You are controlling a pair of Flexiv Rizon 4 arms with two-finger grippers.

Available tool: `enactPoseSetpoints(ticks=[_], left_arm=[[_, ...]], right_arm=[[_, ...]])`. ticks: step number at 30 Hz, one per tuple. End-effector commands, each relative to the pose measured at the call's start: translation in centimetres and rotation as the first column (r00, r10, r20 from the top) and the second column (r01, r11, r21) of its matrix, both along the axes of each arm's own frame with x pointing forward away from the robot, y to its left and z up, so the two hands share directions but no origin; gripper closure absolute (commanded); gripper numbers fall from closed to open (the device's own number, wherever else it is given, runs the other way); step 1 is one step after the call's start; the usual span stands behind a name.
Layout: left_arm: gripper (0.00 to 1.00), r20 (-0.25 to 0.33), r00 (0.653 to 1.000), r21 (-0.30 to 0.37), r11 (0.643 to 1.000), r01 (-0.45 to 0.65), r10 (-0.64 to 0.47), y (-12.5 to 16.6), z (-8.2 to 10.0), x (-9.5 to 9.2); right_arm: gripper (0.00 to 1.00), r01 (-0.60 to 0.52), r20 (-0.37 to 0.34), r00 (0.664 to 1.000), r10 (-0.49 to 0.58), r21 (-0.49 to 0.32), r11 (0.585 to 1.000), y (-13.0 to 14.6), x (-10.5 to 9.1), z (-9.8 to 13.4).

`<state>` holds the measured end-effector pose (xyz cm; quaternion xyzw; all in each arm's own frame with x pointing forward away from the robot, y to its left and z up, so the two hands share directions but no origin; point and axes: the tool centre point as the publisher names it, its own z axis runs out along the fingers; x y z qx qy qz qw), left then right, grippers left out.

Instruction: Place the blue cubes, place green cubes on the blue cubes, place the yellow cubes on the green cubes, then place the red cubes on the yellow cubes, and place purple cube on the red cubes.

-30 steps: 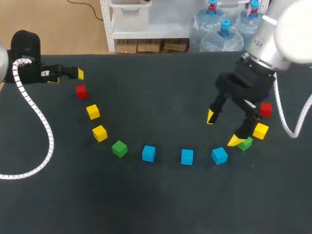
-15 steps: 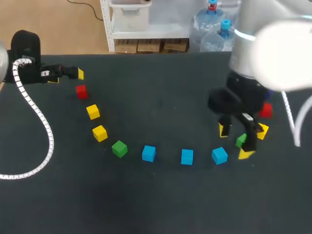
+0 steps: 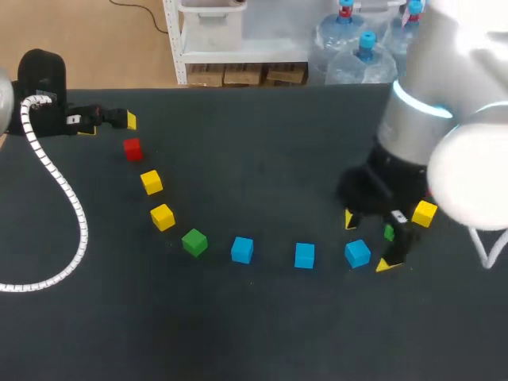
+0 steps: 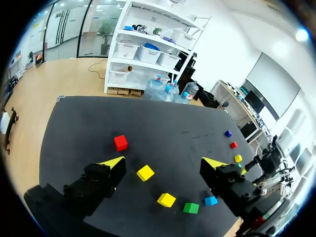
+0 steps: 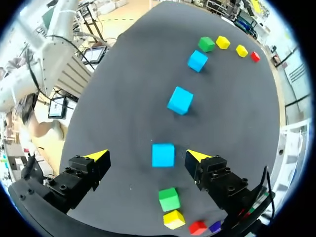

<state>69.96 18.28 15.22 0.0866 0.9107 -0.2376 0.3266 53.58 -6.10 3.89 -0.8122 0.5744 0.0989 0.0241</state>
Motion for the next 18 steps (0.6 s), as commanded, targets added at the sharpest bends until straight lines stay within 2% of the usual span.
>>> enactPoseSetpoints(ticks=[1,3,5,9,18], left_arm=[[0.0,0.005,1.0,-0.007,1.0,0.004,-0.004,0.2,-0.2,0.0],[0.0,0.005,1.0,-0.007,1.0,0.004,-0.004,0.2,-0.2,0.0],[0.0,0.005,1.0,-0.007,1.0,0.004,-0.004,0.2,-0.2,0.0],[0.0,0.005,1.0,-0.007,1.0,0.004,-0.004,0.2,-0.2,0.0],[0.0,0.005,1.0,-0.007,1.0,0.004,-0.004,0.2,-0.2,0.0]], right_arm=[[0.0,0.024,-0.017,1.0,-0.025,-0.034,0.999,0.3,-0.1,-0.6],[0.0,0.044,-0.009,0.999,-0.045,-0.079,0.996,0.2,-0.6,-0.9],[0.0,0.059,-0.01,0.998,-0.06,-0.09,0.994,-0.3,-0.8,-1.2],[0.0,0.067,-0.007,0.998,-0.068,-0.089,0.994,-1.3,-0.6,-1.6],[0.0,0.049,-0.021,0.998,-0.051,-0.074,0.996,-1.6,0.1,-3.2]])
